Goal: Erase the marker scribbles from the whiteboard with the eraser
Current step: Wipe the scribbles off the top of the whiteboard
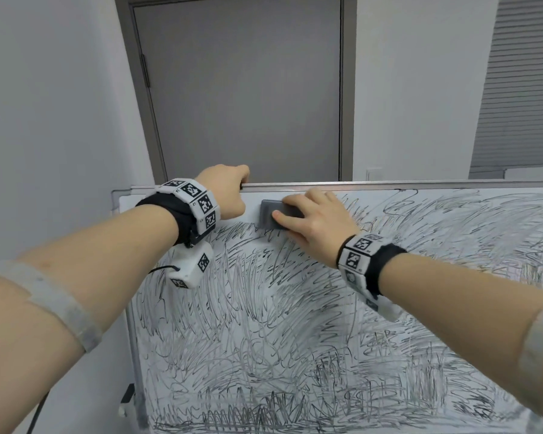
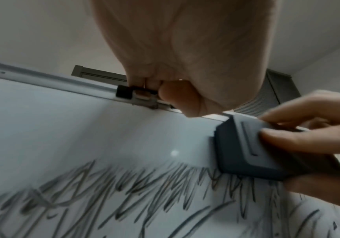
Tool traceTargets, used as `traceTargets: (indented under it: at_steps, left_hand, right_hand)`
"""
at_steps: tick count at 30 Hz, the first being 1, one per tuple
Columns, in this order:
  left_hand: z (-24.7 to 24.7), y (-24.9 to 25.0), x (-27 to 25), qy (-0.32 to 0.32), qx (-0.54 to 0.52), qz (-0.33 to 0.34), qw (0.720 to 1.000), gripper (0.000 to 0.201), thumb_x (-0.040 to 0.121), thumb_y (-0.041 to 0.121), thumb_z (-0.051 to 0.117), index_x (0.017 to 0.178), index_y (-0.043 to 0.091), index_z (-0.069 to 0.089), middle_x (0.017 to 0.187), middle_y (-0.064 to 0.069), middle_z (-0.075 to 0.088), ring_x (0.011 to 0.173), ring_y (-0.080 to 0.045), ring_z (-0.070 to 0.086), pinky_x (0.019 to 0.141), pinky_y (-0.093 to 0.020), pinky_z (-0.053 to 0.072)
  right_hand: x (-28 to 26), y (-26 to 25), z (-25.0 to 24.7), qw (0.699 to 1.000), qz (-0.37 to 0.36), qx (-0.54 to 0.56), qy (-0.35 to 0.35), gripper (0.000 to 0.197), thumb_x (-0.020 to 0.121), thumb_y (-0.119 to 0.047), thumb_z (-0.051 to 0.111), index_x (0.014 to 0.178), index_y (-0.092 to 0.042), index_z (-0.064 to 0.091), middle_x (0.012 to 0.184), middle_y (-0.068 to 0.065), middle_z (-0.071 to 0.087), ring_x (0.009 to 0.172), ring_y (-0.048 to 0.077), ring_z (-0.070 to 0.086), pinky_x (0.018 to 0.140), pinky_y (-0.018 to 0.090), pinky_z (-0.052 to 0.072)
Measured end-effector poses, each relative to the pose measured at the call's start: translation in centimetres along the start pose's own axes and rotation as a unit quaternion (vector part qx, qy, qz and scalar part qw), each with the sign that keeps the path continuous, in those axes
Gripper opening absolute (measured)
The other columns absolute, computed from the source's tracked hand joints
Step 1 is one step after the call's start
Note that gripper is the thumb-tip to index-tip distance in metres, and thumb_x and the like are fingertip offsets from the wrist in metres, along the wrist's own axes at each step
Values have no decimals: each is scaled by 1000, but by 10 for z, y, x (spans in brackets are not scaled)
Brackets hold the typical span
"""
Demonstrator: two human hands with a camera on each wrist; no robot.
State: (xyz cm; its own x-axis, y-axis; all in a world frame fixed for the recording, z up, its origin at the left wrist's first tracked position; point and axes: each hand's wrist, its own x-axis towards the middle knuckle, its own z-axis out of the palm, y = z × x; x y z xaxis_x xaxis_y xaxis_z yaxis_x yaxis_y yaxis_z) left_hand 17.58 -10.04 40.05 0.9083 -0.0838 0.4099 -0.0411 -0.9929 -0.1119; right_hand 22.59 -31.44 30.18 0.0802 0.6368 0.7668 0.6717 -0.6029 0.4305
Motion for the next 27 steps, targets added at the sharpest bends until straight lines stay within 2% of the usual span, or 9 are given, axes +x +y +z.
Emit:
traceTargets:
  at_steps: [2,5,7,11,15,21,23,27]
  left_hand:
    - [6,3,-1,-5,29,6,1000,36,74,16,59,108,15,47,92,-6,63,82,-31,59,76,-39,52]
    - [17,0,0,-14,105,23,994,65,74,33,62,135,26,42,112,-7,59,100,-31,60,96,-40,44]
    - [21,0,2,-10,118,29,993,75,74,35,63,144,32,36,118,-8,57,107,-31,59,104,-43,39]
    - [21,10,4,-7,101,19,995,72,73,42,58,142,33,38,120,-11,58,111,-33,58,113,-46,32]
    - [20,9,4,-17,92,-7,996,73,74,22,61,143,31,37,121,-13,56,115,-35,55,121,-50,21]
    - [16,15,6,-35,88,-17,995,73,76,22,61,144,31,36,121,-13,56,115,-36,55,121,-52,19]
    - [14,17,9,-48,84,-24,995,70,75,22,59,141,31,37,116,-11,56,110,-36,56,119,-54,20]
    - [9,19,11,-80,73,-48,993,58,71,23,53,127,30,41,94,-2,54,94,-32,58,116,-58,22]
  right_hand:
    - [12,-19,9,1000,-5,15,-7,34,85,-27,68,118,-23,65,116,9,62,90,29,49,72,39,36]
    - [22,-35,19,1000,13,19,-14,35,83,-23,68,119,-23,65,114,9,61,91,30,49,70,37,30]
    - [19,-32,20,1000,21,17,-8,38,83,-22,68,120,-24,65,116,9,60,92,31,49,71,38,31]
    - [1,-11,12,1000,14,6,-17,40,82,-20,71,122,-25,63,118,9,60,93,30,49,72,39,35]
    - [-30,25,-9,998,53,4,-14,34,86,-24,69,119,-22,66,117,12,61,93,32,51,73,41,39]
    - [-94,92,-37,993,114,-37,3,28,89,-24,67,117,-20,68,119,14,61,94,34,51,72,45,43]
    - [-105,101,-41,992,120,-44,5,31,86,-21,70,117,-21,68,119,13,60,95,34,51,72,45,45]
    - [-98,95,-39,993,115,-17,10,38,79,-16,76,116,-19,69,114,13,62,95,34,52,73,45,47]
